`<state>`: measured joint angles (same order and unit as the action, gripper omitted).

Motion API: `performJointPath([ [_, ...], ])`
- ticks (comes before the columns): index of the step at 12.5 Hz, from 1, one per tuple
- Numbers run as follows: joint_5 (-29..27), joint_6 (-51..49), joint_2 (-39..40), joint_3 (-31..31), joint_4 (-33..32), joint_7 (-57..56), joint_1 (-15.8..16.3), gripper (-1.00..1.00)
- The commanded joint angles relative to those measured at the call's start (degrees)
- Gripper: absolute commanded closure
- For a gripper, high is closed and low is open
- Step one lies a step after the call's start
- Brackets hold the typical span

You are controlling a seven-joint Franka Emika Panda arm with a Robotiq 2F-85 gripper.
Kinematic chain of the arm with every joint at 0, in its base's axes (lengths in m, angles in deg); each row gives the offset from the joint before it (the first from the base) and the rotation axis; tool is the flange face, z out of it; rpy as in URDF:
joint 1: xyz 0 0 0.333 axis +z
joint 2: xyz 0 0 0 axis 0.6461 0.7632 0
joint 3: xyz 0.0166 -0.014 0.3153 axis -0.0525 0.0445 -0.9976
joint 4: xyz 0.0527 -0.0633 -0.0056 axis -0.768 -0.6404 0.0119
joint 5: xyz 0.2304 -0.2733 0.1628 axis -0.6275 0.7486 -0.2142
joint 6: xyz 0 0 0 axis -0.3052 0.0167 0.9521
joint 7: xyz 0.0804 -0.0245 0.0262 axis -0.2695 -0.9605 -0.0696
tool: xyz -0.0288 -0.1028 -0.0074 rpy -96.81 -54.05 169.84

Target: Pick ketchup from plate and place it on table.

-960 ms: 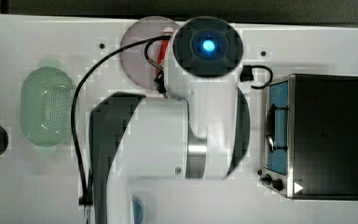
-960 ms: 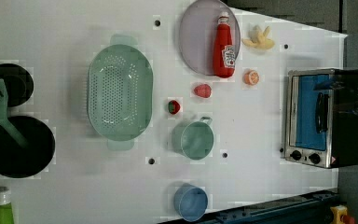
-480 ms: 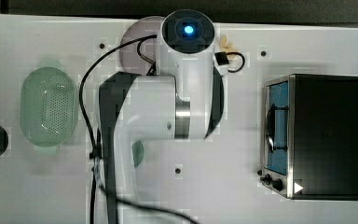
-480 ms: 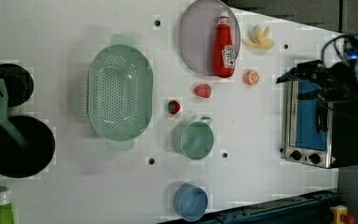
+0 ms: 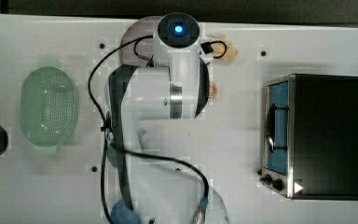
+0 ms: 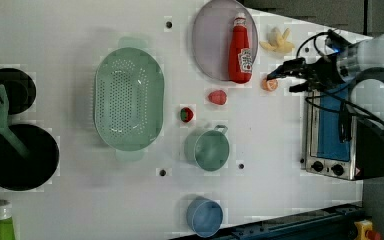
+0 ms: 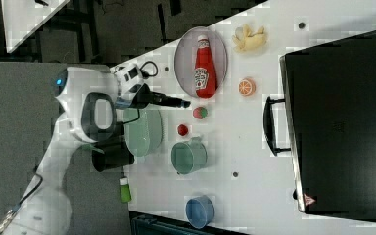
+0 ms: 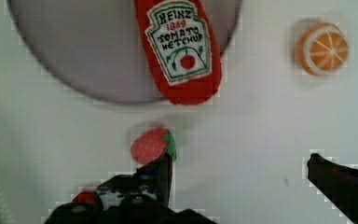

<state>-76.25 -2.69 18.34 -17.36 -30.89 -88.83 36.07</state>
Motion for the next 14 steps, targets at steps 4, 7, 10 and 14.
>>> performJointPath([
  [4, 3.95, 11.84, 5.82, -0.51, 1.43, -8.55, 0.64, -1.0],
  [7, 5.28, 18.83, 9.71, -0.52, 1.44, -9.56, 0.88, -1.0],
  [10, 5.69, 23.01, 13.48, -0.49, 1.44, -10.42, 0.98, -1.0],
  [14, 5.97, 28.58, 17.92, -0.46, 1.45, -10.43, 1.14, -1.0],
])
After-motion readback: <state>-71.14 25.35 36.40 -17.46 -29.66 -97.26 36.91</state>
